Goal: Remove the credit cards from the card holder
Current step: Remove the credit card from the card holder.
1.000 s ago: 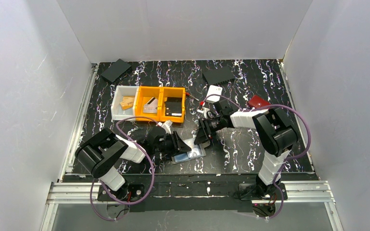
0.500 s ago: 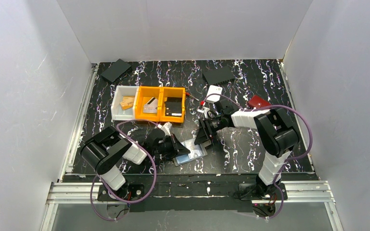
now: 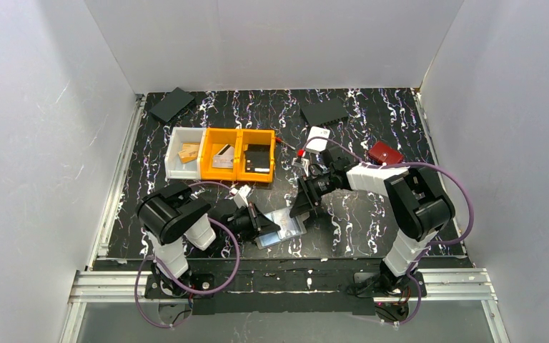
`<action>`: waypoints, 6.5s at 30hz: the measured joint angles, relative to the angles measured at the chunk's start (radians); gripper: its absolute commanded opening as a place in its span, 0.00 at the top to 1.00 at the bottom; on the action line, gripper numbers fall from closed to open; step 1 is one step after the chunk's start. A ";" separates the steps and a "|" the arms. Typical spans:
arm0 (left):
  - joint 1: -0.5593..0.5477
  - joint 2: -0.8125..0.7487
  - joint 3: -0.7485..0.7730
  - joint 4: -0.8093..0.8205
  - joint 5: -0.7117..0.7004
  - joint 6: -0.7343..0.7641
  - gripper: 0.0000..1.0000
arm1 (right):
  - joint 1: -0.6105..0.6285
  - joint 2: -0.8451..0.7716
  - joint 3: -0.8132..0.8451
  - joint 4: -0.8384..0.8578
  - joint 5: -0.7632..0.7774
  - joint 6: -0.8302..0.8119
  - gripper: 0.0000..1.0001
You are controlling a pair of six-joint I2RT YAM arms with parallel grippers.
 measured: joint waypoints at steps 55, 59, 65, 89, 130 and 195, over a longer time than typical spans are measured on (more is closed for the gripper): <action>0.006 -0.116 0.021 0.081 0.065 0.032 1.00 | -0.018 0.000 -0.032 0.163 -0.077 0.206 0.99; 0.009 -0.137 0.014 0.081 0.062 0.033 1.00 | -0.024 -0.002 -0.034 0.176 -0.089 0.217 0.99; 0.015 -0.165 0.003 0.093 0.065 0.034 0.81 | -0.027 -0.018 -0.039 0.211 -0.115 0.240 0.99; 0.029 -0.166 0.068 0.080 0.169 -0.010 1.00 | -0.045 -0.043 -0.065 0.279 -0.196 0.293 0.99; 0.166 -0.304 -0.033 0.098 0.262 -0.009 1.00 | -0.032 -0.051 -0.067 0.312 -0.235 0.308 0.97; 0.270 -0.984 -0.094 -0.608 0.249 0.097 1.00 | 0.073 0.202 0.444 -0.754 -0.029 -0.635 0.07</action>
